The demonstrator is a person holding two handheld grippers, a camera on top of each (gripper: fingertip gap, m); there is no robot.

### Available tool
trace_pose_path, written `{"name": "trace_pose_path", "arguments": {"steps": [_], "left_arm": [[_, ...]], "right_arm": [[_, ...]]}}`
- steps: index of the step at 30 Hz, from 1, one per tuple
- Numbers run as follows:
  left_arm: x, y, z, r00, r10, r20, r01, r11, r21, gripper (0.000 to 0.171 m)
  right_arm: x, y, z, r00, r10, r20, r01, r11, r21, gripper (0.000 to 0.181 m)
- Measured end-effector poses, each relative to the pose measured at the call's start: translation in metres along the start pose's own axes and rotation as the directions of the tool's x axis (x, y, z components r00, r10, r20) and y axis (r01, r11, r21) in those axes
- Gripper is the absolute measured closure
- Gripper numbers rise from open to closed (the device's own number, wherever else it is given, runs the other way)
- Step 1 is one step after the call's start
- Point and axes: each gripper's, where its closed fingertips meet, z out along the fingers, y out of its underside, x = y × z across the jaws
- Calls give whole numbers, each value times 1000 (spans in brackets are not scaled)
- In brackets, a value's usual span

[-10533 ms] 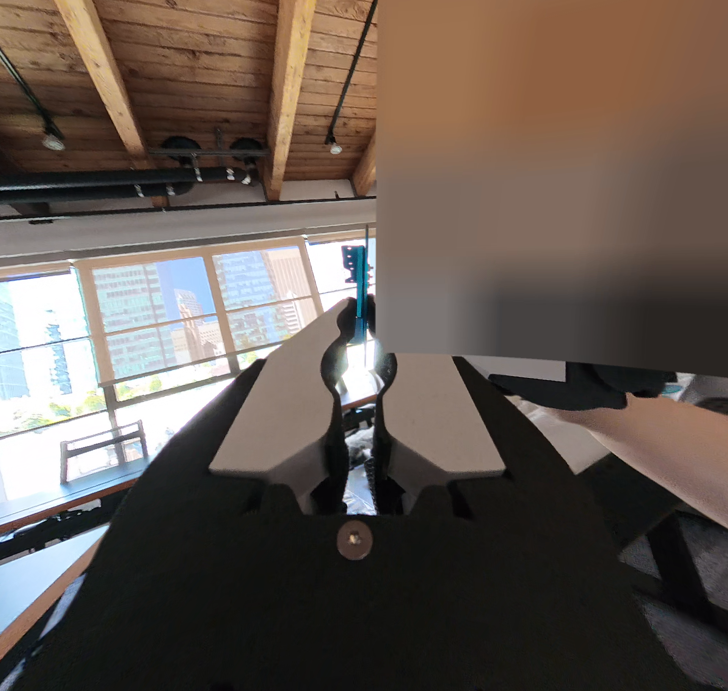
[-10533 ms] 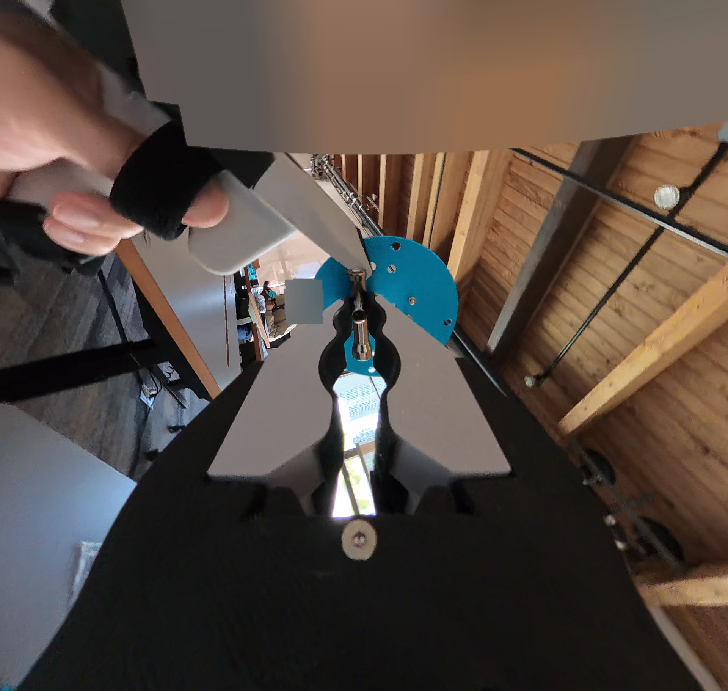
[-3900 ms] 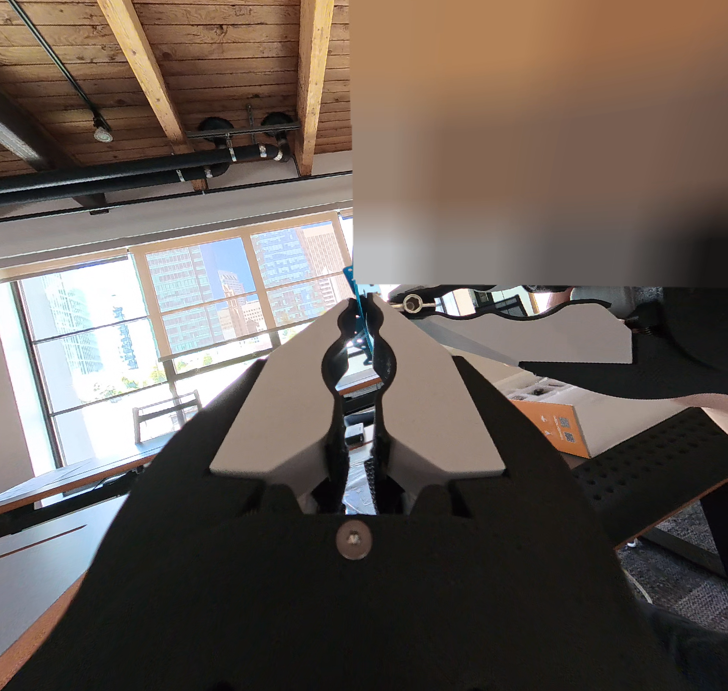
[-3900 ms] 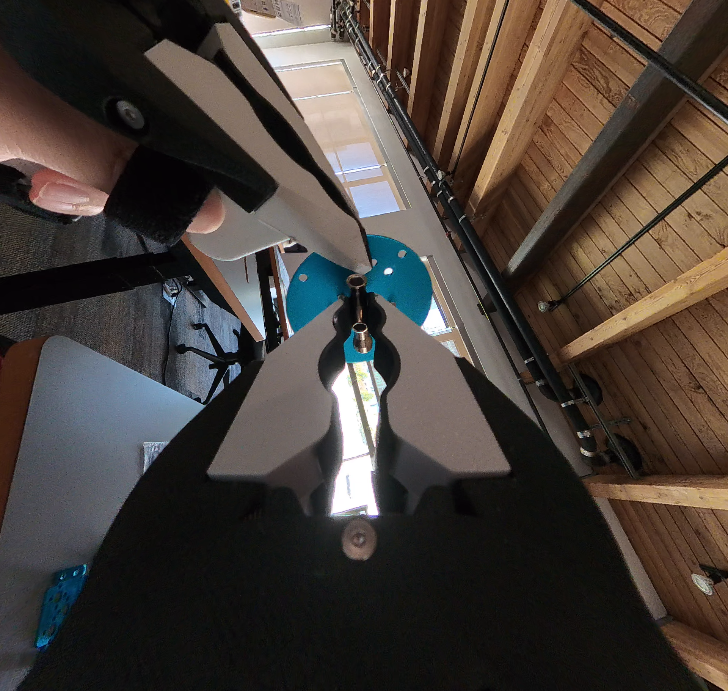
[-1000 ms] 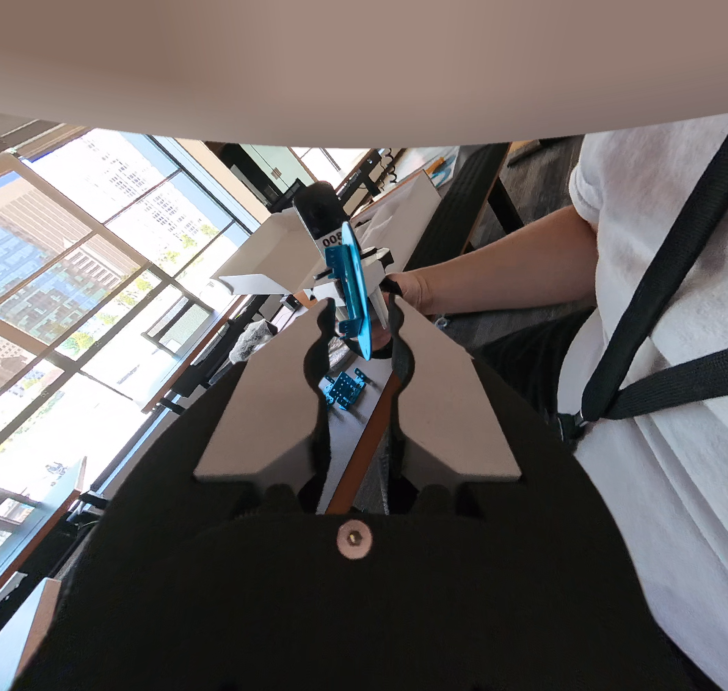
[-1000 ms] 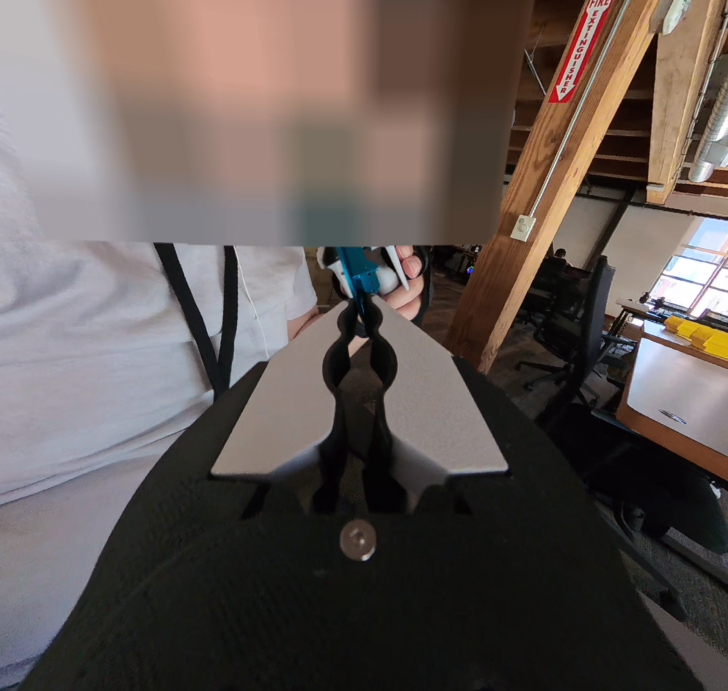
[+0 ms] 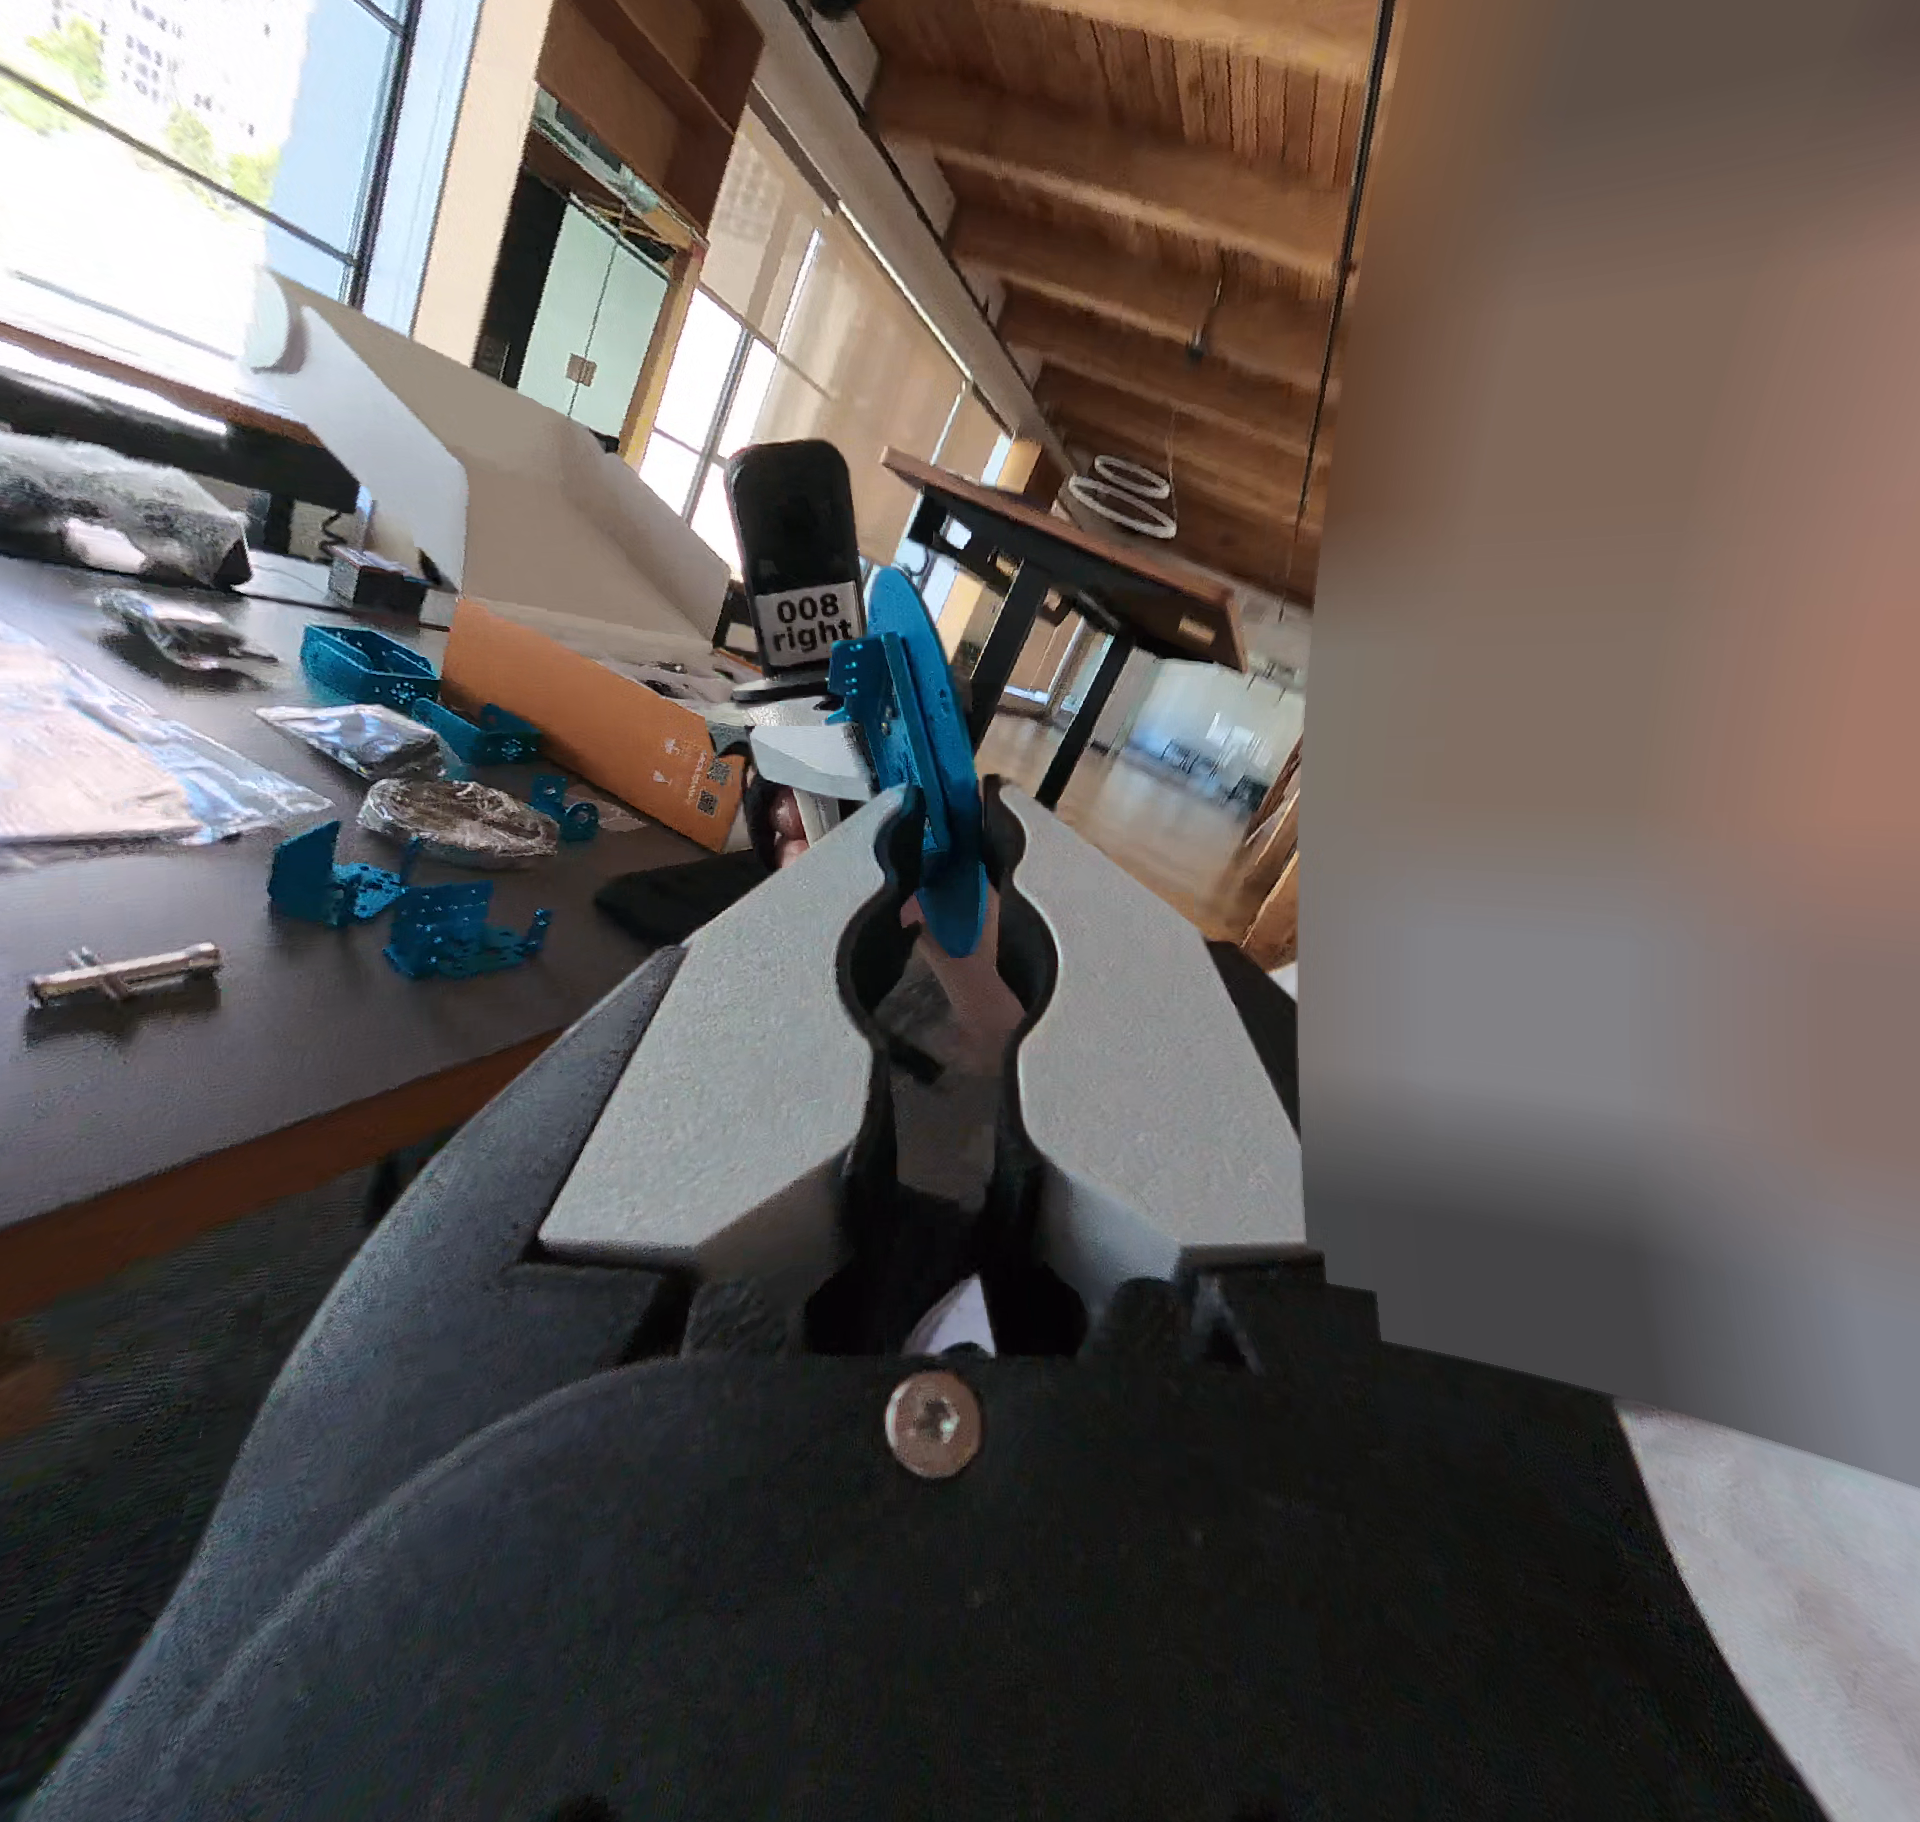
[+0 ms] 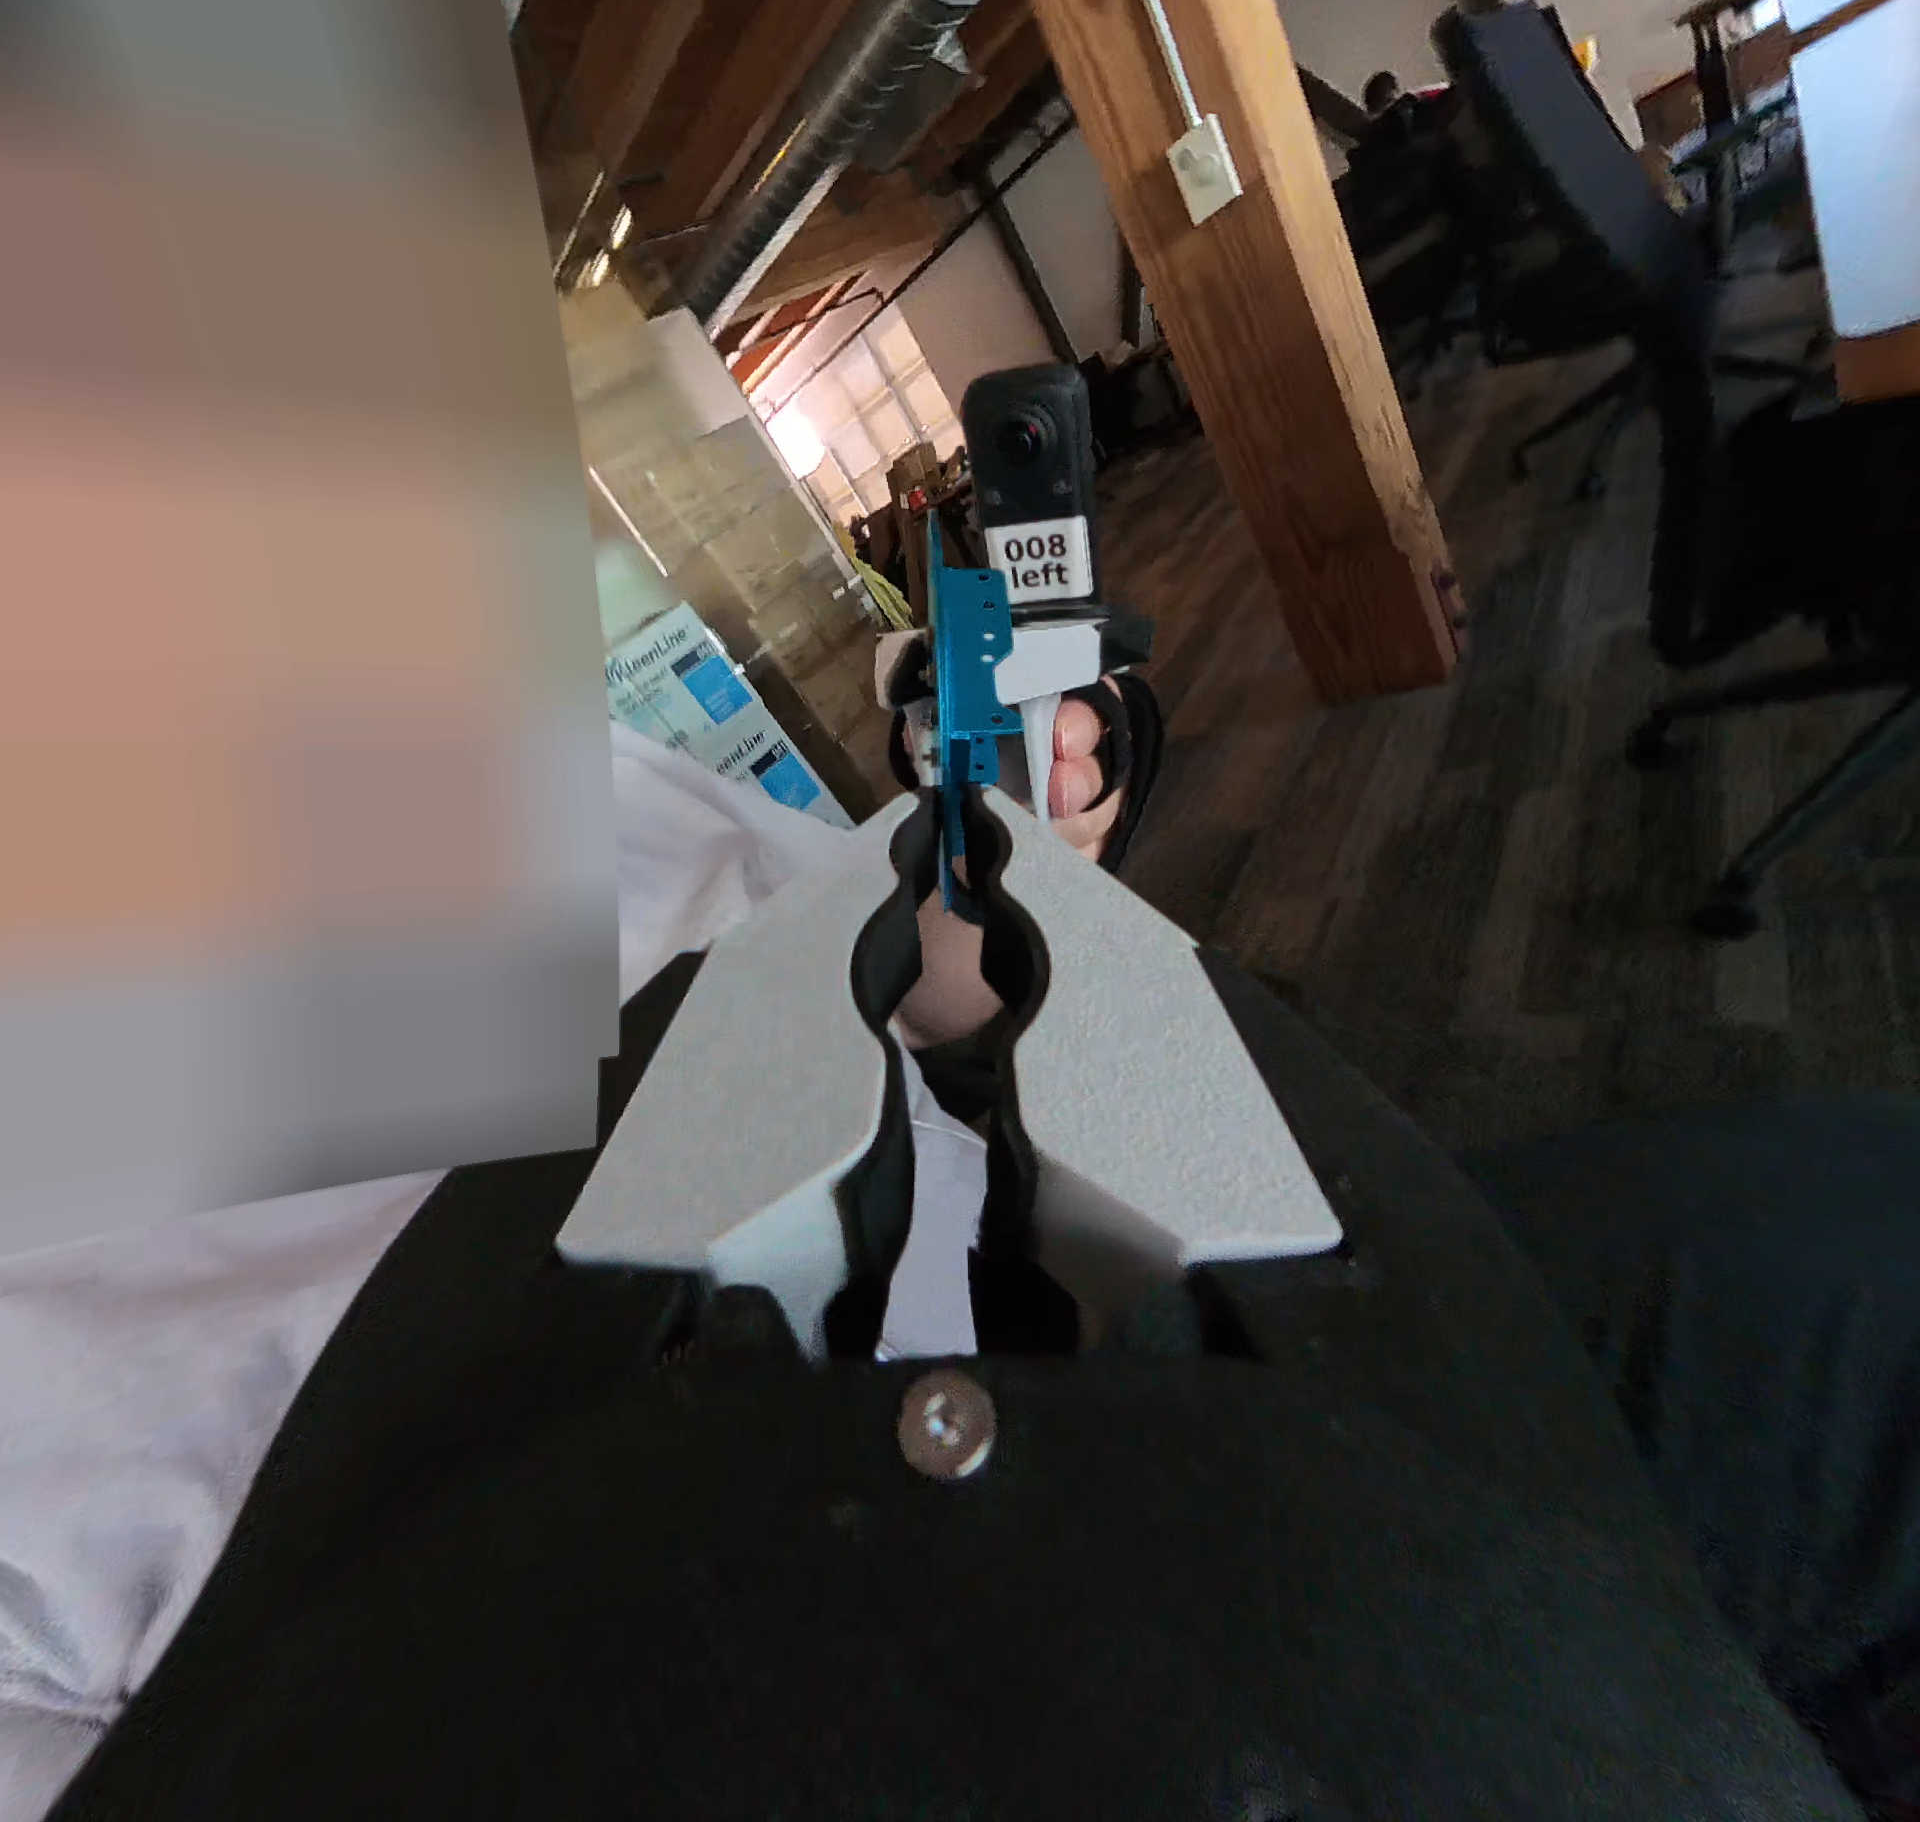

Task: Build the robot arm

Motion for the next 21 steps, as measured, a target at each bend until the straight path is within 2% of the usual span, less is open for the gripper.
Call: {"name": "trace_pose_path", "arguments": {"steps": [1, 5, 9, 11, 12, 14, 15, 17, 19, 21], "left_arm": [[-7, 0, -2, 997, -72, 8, 72, 997, 26, 163], [-40, 5, -8, 925, -378, 35, 372, 922, 110, 166], [-66, 16, -11, 826, -558, 81, 535, 821, 197, 168], [-78, 21, -14, 782, -614, 105, 576, 777, 252, 168], [-83, 25, -14, 764, -635, 115, 592, 761, 265, 169], [-93, 31, -17, 744, -646, 171, 587, 754, 294, 169], [-97, 34, -18, 741, -639, 209, 572, 762, 303, 169], [-105, 40, -17, 732, -618, 285, 538, 782, 314, 169], [-109, 44, -14, 730, -584, 355, 502, 811, 302, 169], [-112, 45, -11, 731, -553, 401, 461, 832, 308, 169]], "right_arm": [[4, 0, 0, 998, 55, -7, -55, 998, 13, 178], [30, 3, -4, 979, 182, -97, -176, 982, 61, 177], [49, 10, -11, 959, 188, -210, -181, 982, 51, 176], [61, 11, -17, 939, 112, -324, -112, 994, 20, 170], [69, 10, -24, 912, 41, -408, -48, 999, -8, 161], [76, -2, -35, 815, -195, -545, 156, 981, -116, 153], [71, -8, -34, 749, -352, -561, 279, 936, -214, 158], [61, -2, -19, 607, -630, -485, 417, 771, -480, 167], [70, 10, -11, 468, -792, -391, 395, 584, -709, 167], [81, 22, -5, 402, -869, -287, 363, 439, -822, 166]]}}
